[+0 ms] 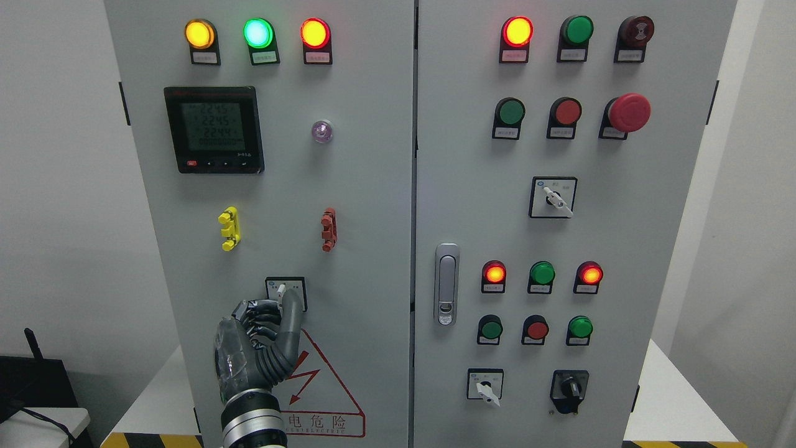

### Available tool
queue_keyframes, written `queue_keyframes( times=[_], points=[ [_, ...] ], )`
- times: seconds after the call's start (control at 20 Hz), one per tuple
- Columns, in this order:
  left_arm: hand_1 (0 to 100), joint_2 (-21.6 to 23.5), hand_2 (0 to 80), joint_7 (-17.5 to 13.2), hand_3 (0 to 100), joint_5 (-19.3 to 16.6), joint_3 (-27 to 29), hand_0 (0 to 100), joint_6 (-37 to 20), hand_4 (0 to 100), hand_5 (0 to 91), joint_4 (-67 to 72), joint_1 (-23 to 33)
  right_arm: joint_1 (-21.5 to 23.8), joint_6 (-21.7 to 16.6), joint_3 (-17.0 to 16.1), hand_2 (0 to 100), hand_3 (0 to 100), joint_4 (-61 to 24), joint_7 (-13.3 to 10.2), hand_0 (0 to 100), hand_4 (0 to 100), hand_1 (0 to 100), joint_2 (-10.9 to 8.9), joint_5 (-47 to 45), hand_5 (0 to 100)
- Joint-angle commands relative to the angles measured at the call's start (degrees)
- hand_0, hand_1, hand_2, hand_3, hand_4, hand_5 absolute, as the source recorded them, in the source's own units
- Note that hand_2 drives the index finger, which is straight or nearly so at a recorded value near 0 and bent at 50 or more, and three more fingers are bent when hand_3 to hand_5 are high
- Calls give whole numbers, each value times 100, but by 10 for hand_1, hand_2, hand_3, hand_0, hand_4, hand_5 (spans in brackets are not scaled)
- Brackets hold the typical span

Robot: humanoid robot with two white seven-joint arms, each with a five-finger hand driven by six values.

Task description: Turn on light switch 1

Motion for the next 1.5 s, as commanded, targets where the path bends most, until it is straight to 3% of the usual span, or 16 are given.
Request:
queue_keyframes(
  times=[0.0, 1.45],
  points=[
    [417, 19, 533, -11, 718, -29, -23, 328, 31, 804, 849, 3, -5, 0, 8, 0, 0, 0, 0, 0, 120, 0, 389, 0, -97, 0],
    [388, 36, 546, -72, 726, -117, -59, 460, 146, 810, 855, 3, -13, 0, 8, 0, 0, 0, 0, 0, 120, 0, 389, 0, -97, 0]
  ],
)
